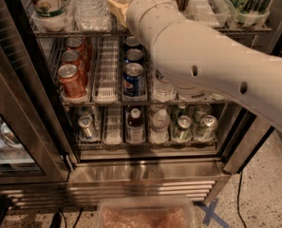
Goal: Pick blue plastic bottle from top shelf of fridge
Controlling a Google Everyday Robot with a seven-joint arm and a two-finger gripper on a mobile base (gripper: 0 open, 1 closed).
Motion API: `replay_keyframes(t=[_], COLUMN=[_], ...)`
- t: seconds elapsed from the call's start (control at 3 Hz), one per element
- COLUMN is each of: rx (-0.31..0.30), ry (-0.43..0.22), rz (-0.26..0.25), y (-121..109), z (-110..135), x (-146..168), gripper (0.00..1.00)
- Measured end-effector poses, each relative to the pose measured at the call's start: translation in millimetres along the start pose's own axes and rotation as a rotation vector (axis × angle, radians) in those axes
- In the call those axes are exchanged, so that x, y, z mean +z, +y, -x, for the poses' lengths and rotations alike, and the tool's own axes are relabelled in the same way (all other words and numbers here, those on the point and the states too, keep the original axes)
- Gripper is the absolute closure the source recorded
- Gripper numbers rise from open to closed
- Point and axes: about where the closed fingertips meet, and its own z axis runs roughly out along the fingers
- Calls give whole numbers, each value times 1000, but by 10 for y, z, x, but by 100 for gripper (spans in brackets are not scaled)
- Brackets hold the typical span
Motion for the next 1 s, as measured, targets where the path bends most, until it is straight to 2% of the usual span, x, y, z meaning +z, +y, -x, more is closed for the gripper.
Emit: replay_keyframes(t=[0.33, 0.67, 1.0], rx=[13, 38, 38], ry=[12, 16, 16], rz=[-4, -1, -1], y=[3, 11, 11], z=[-24, -16, -16], x=[29, 48, 48], gripper=[43, 67, 90])
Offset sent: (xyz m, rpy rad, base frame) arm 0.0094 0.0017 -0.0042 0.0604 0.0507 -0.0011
